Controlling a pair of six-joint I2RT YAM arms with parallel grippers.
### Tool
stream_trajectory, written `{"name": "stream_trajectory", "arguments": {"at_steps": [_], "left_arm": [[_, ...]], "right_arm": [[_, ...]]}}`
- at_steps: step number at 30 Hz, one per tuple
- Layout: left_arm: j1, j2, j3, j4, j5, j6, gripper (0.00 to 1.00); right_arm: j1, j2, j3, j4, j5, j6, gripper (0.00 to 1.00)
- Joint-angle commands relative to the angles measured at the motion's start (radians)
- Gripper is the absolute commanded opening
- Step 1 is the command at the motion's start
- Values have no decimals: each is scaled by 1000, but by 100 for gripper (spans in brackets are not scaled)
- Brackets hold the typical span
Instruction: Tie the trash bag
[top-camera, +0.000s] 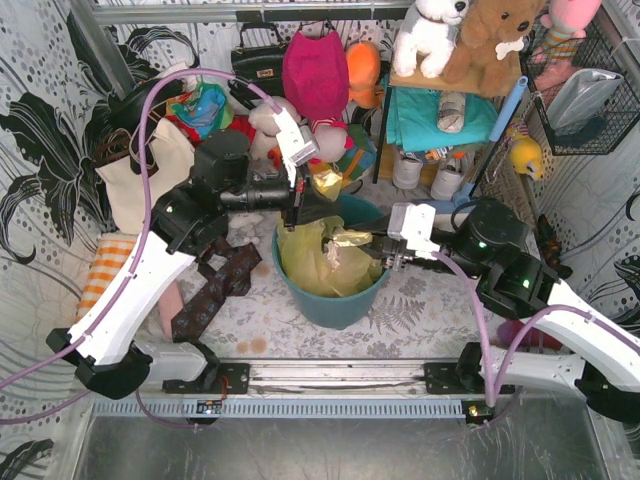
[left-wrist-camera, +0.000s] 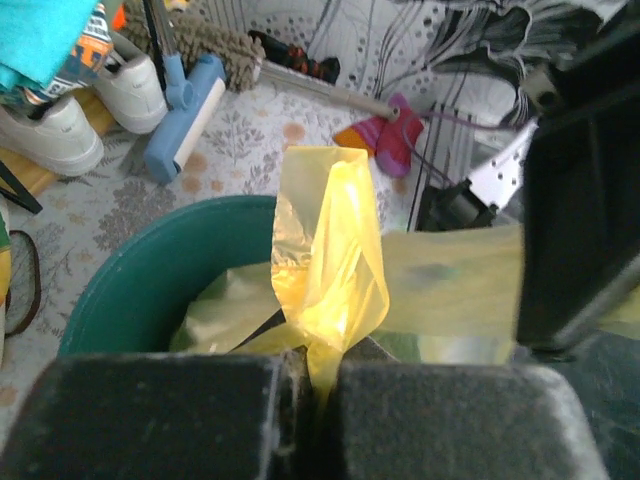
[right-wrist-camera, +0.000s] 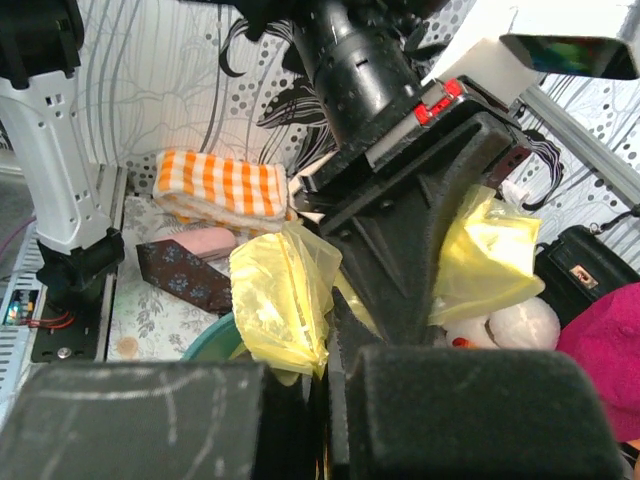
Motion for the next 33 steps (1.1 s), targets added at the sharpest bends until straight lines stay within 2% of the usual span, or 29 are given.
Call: {"name": "stream_trajectory", "arguments": {"at_steps": [1,6,9,10,11,13,15,26,29,33], "left_arm": [[5,26,108,-326,57,186,0],[3,58,150,-536,52,299,0],[4,59,158,-562,29,333,0],[5,59,159,-560,30,338,0],[5,59,161,-558,33,343,0],[3,63,168,-561,36,351,0],[5,63,171,-557,33,355,0],[5,86,231,-552,31,393,0],[5,86,246,-549,22,398,0],[3,81,254,-509,-15,382,0]], "right_arm": [[0,51,57,-18,-20,-48,0],[0,129,123,-41,-116,-75,0],[1,181,162,-56,-166,-80,0],[0,194,175,-63,-172,-79,10],[0,207,189,-74,-177,-77,28],[0,205,205,-101,-174,-73,54],[0,165,177,-70,-147,-52,60],[0,-15,117,90,-11,-35,64],[-1,-18,127,112,76,-28,61],[-1,39,196,38,143,-30,59]]}}
